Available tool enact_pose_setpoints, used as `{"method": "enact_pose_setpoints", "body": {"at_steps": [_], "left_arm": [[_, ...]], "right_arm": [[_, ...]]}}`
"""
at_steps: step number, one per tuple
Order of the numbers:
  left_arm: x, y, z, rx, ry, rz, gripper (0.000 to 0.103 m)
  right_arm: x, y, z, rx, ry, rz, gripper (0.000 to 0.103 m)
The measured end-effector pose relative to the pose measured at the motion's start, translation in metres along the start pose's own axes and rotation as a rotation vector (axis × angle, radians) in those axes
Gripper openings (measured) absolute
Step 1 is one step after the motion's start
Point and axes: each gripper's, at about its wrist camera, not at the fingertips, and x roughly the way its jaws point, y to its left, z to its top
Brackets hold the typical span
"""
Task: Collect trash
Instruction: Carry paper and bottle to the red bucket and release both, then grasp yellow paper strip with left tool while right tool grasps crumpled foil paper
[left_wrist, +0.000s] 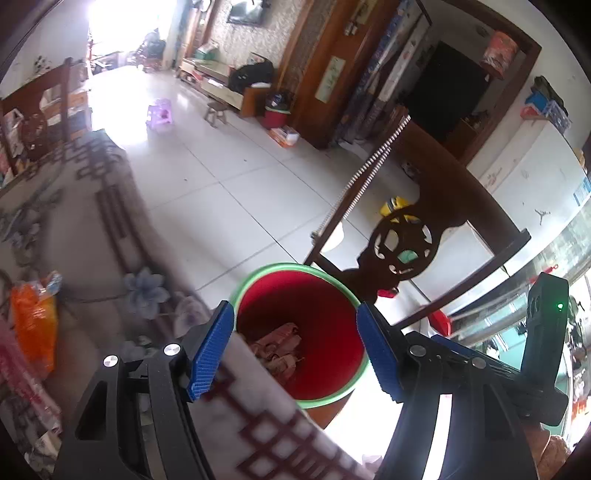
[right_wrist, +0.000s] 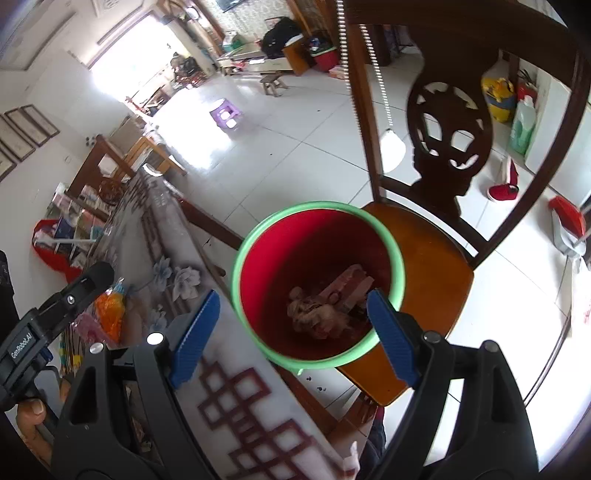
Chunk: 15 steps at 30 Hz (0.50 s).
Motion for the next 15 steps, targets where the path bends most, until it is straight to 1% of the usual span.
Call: {"method": "enact_pose_setpoints", "body": {"at_steps": [7,15], "left_arm": [[-0.040,0.032,-0.019,-0.063,-0.058,0.073,0.066],[-0.098,0.102,-0.052,-0.198,-0.117,0.197,0.066]], "right_arm": [[0.006,0.030,-0.007,-0.063,0.018,0.027,0.080],[0.018,0.083,-0.028,-0.165,0.062,0.068,0.080]]}}
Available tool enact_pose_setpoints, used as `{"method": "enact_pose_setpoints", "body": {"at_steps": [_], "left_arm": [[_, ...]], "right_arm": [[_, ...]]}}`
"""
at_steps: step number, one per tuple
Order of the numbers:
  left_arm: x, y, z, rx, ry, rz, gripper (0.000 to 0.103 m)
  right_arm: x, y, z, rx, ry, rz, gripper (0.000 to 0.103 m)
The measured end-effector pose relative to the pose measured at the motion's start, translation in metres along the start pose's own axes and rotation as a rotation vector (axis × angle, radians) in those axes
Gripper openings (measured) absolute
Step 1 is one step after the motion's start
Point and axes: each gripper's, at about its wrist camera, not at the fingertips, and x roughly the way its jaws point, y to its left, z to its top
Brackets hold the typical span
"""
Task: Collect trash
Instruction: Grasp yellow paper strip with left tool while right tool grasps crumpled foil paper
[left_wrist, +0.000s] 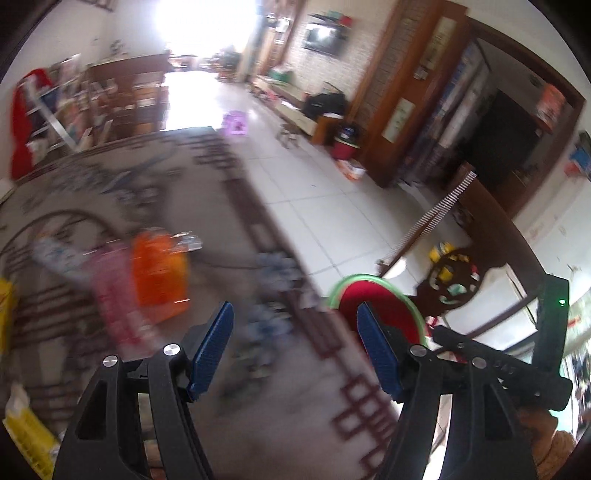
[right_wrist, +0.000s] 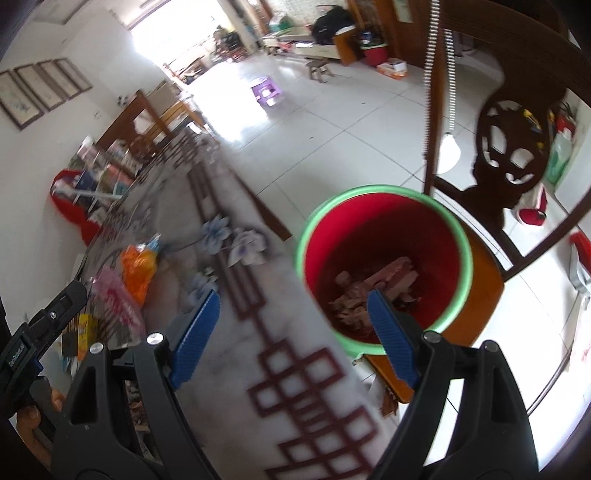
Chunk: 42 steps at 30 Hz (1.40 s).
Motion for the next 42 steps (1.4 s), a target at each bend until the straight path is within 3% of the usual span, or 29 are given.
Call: {"method": "enact_pose_setpoints", "body": {"at_steps": [9,17,19,22,26,37,42], "left_arm": [[-0.054,0.137,-0.038,-0.215,-0.023,0.196,0.067],[-0.099,0.247,-0.109,-0.486,0.019,0.343,0.067],[-0.100,0.265,-0.124,-0.538,0.047,0.343,0.067],[-0.087,0.289,-0.143,-0.622,0.127,0.284,0.067],[-0.078,0.294,-0.148,-0.623,0.155,0.276,0.069],[-0.100,0.313,-0.160,-0.639,0.132,0.259,0.070],[-0.089,0.306,-0.161,-0.633,0.160,0.193,0.070]], "right_arm": [[0.015,0.064,-0.024,-0.091,0.040,0.018,0.082],[0.035,0.148,-0.063,-0.195,0.095,0.058,0.082],[0.038,0.167,-0.076,-0.217,0.105,0.066,0.082],[0.040,0.187,-0.090,-0.227,0.115,0.076,0.082],[0.040,0.203,-0.102,-0.230,0.113,0.081,0.082],[0.043,0.231,-0.122,-0.252,0.126,0.069,0.084],[0.049,0.248,-0.130,-0.296,0.149,0.077,0.084]]}}
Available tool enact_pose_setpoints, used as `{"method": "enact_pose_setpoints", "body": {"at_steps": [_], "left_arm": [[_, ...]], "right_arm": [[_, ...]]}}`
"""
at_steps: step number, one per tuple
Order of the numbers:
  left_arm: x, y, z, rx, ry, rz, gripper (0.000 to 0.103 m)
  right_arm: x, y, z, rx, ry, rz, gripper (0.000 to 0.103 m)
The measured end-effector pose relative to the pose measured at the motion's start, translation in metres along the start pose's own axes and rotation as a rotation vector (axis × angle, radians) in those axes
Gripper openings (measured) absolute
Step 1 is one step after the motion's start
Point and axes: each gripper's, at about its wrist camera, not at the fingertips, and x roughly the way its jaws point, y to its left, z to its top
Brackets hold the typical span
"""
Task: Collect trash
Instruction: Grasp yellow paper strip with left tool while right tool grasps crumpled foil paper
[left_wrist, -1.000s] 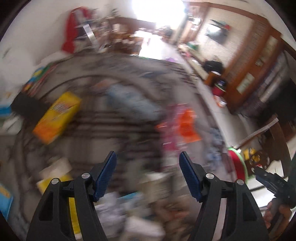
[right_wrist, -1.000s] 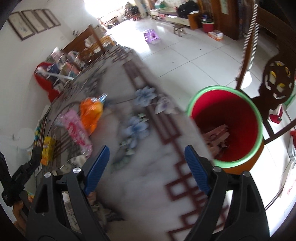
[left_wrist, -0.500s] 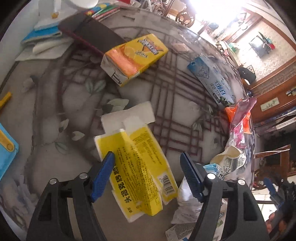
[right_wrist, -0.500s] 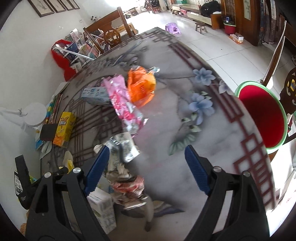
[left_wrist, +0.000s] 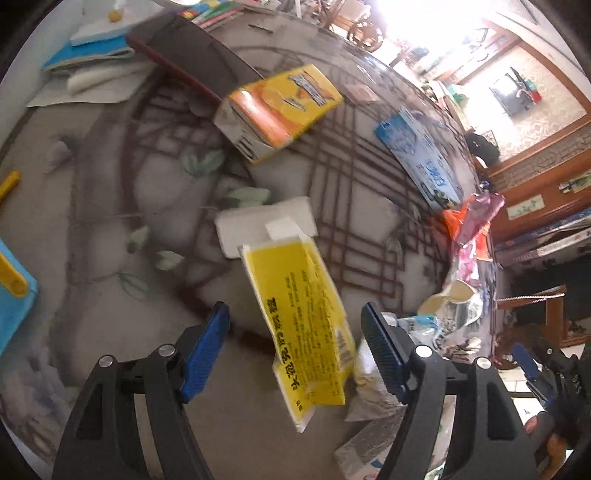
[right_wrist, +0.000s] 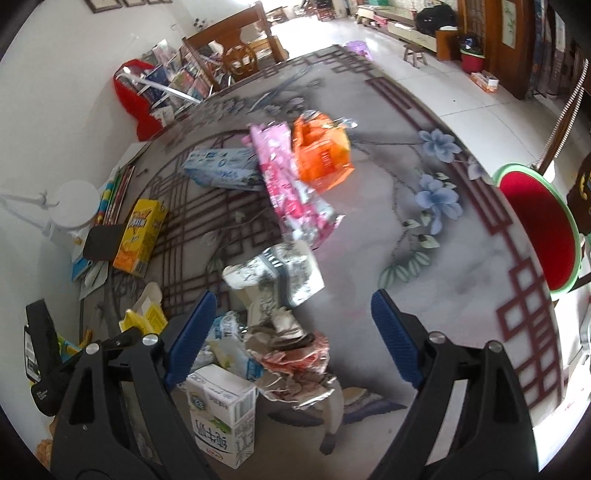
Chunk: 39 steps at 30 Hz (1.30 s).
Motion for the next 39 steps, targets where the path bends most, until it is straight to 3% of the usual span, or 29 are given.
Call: {"method": "enact_pose_setpoints", "body": {"at_steps": [4,5,7,10,13,23,26,30,34,39], "left_arm": [[0.016,-0.009,0.005,0.012,0.026,-0.020,0.066],[0.023,-0.010,0.006,0.001,0.047,-0.035,0.061],[0.031,-0.011,0.006,0.004,0.078,-0.043,0.036],[0.038,-0.014,0.005,0.026,0.091,-0.046,0.028],[0.036,-0.019,0.011,0.063,0.070,-0.047,0.027],[-0.007,-0.041,0.047,0.232,-0.156,0.034,0.027],[-0.018,-0.042,0.054,0.236,-0.195,0.037,0.027],[-0.028,-0.042,0.054,0.246,-0.236,0.049,0.028],[-0.036,-0.034,0.054,0.225,-0.250,0.056,0.028],[-0.041,-0.023,0.052,0.197,-0.261,0.068,0.028]], "right_arm": [[0.006,0.011,-0.004,-0.030,0.024,0.008,0.084],[0.007,0.014,-0.005,-0.039,0.029,0.010,0.084],[0.007,0.020,-0.008,-0.057,0.039,0.014,0.084],[0.009,0.029,-0.013,-0.097,0.054,0.018,0.084],[0.011,0.042,-0.018,-0.158,0.068,0.018,0.084],[0.038,0.113,-0.045,-0.475,0.153,0.058,0.084],[0.050,0.131,-0.053,-0.556,0.158,0.045,0.076],[0.069,0.140,-0.057,-0.539,0.234,0.105,0.069],[0.077,0.142,-0.056,-0.462,0.284,0.204,0.069],[0.085,0.158,-0.067,-0.497,0.319,0.254,0.069]]}}
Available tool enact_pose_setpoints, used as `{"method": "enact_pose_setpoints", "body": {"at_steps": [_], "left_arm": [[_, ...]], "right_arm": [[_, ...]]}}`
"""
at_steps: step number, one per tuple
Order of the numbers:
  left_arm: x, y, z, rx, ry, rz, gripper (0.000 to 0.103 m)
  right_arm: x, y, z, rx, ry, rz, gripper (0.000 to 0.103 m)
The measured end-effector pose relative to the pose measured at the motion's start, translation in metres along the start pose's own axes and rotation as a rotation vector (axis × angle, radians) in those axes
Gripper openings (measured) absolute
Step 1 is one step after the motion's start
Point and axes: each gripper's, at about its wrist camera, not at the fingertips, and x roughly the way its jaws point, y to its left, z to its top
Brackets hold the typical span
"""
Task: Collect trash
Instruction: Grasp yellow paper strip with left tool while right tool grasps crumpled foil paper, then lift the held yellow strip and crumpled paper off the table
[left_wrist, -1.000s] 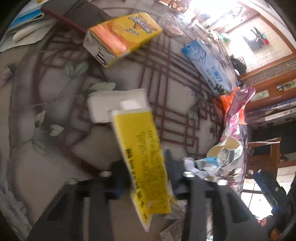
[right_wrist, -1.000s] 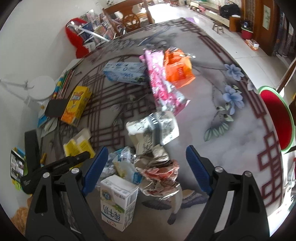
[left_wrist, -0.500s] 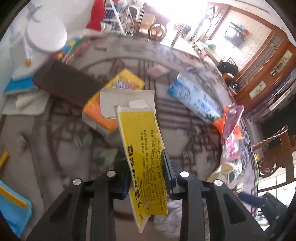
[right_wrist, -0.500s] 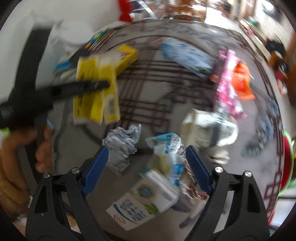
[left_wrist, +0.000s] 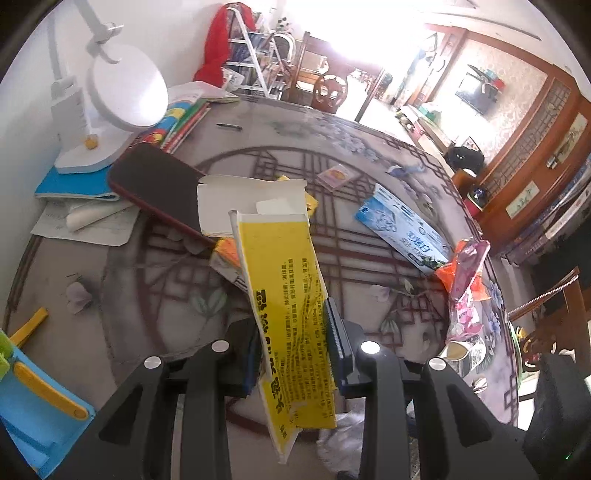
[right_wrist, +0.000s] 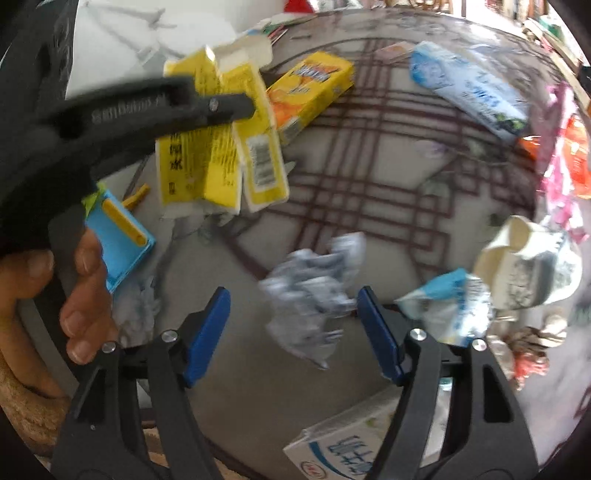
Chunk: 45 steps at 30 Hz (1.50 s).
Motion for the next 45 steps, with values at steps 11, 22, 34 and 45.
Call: {"method": "enact_pose_setpoints", "body": {"at_steps": [11,22,34,45], "left_arm": [[-0.011,-0.013,0.001,0.018,-0.013,-0.033,0.029],[-0.011,-0.070,0.000,0.119,0.008,-0.144,0.029],[-0.027,-0.123,-0.001,0.197,-0.015,-0.215,0.029],[-0.031,-0.166,-0.007,0.199,-0.041,-0.192,0.029]], "right_arm": [[-0.064,-0.013,0.002,0.037,-0.284,-0.149,0.044],[-0.173,-0.072,-0.020,0.211,-0.590,-0.322,0.044],[-0.220,-0.109,-0.043,0.286,-0.684,-0.372,0.045],[-0.236,-0.148,-0.051,0.275,-0.676,-0.344,0.045]]}}
